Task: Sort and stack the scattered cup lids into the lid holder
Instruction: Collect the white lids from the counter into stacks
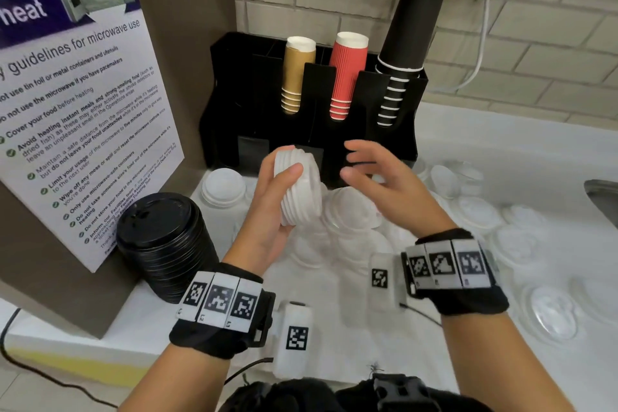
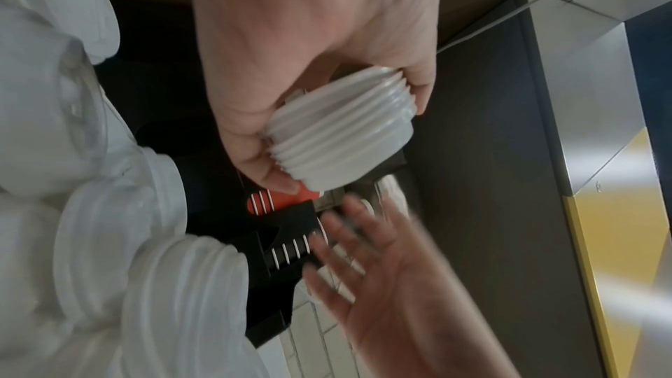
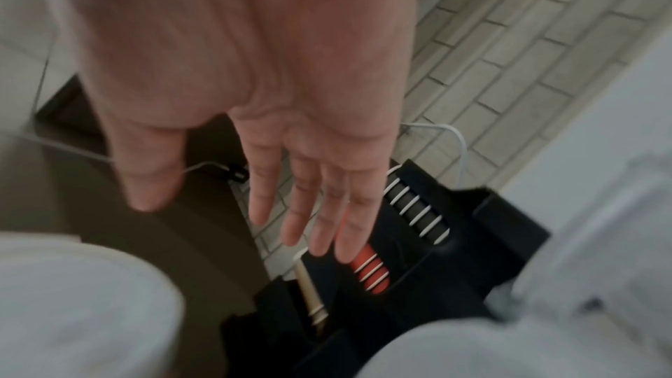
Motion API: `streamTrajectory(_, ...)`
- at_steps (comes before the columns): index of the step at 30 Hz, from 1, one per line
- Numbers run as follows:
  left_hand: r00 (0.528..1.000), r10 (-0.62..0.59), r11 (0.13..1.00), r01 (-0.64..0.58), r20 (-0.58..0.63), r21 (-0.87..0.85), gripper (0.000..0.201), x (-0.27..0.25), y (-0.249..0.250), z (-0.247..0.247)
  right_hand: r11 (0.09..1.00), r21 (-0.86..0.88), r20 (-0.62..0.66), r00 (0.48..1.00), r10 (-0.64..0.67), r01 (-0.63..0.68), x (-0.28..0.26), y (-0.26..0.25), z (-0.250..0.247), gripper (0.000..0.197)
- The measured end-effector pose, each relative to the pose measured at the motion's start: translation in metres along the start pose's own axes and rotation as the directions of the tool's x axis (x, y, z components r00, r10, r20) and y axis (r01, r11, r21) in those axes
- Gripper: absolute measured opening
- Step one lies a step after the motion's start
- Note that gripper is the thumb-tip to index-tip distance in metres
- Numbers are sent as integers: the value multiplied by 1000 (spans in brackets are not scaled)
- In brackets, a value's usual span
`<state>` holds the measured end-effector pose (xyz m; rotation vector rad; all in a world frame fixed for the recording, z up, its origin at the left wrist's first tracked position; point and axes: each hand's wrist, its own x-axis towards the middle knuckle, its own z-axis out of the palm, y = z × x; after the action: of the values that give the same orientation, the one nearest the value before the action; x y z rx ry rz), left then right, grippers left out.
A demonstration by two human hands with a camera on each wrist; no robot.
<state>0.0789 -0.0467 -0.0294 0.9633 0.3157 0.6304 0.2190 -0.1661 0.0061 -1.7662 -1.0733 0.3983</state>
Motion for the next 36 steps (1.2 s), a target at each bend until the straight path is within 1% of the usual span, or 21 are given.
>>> streamTrajectory(1,1000,18,1000,-19,-18,-13,43,1,2,-3,988,-157,14,1000,18,-16,9,4,-7,46)
streamTrajectory(2,999,28,999,-29,-32,-24,42,1,3,-5,939,-343,91,994,58,-23,17,9,-13,51)
streamTrajectory(3,999,29,999,-31,-43,-34,42,1,5,-7,859,-511,207,968,139,-14,24,14,-15,63)
streamTrajectory(4,998,25,999,-27,-50,-41,40,2,5,-9,771,-637,308,919,246,8,30,18,-16,77)
streamTrajectory(5,998,22,999,-25,-52,-41,38,2,6,-10,693,-720,366,868,337,35,35,21,-13,88)
streamTrajectory(6,999,21,999,-23,-48,-37,39,2,7,-10,637,-768,386,837,388,59,39,23,-8,94)
streamTrajectory(7,999,21,999,-22,-41,-29,39,2,7,-10,600,-796,391,828,403,83,42,26,-3,96)
streamTrajectory(10,999,30,1000,-29,-25,4,37,2,9,-9,519,-837,406,835,371,176,46,32,9,88)
streamTrajectory(12,999,32,999,-31,-22,14,35,1,9,-10,543,-820,417,838,353,180,47,33,10,83)
streamTrajectory(15,999,28,999,-27,-22,20,32,1,10,-12,681,-723,419,857,300,115,47,30,1,77)
streamTrajectory(18,999,26,1000,-25,-27,10,34,2,10,-15,794,-607,355,908,220,44,45,26,-24,72)
streamTrajectory(20,999,24,1000,-23,-32,8,36,2,10,-17,836,-548,294,930,219,-24,42,23,-47,65)
streamTrajectory(23,999,18,1000,-18,-37,11,36,3,9,-19,812,-569,258,910,323,-127,38,26,-81,52)
streamTrajectory(25,999,14,1000,-13,-29,16,37,3,8,-19,762,-616,210,891,404,-200,35,31,-100,48)
streamTrajectory(27,1000,8,1000,-8,-26,14,39,3,7,-20,678,-686,142,866,480,-263,30,40,-114,50)
streamTrajectory(29,999,6,1000,-6,-32,6,37,4,6,-22,570,-764,97,820,564,-302,24,50,-122,57)
streamTrajectory(31,999,3,1000,-3,-36,-3,36,5,5,-22,493,-809,45,804,593,-319,17,60,-126,68)
streamTrajectory(32,999,0,1000,0,-34,-2,37,5,4,-22,485,-815,25,817,576,-317,14,63,-124,75)
streamTrajectory(33,1000,-3,1000,3,-29,4,40,6,4,-21,510,-805,22,844,536,-303,12,64,-121,81)
streamTrajectory(34,1000,-7,1000,7,-21,10,45,6,3,-20,568,-778,40,881,471,-268,10,63,-114,84)
streamTrajectory(36,1000,-12,1000,12,-9,19,51,8,2,-18,707,-695,126,945,302,-133,8,57,-92,83)
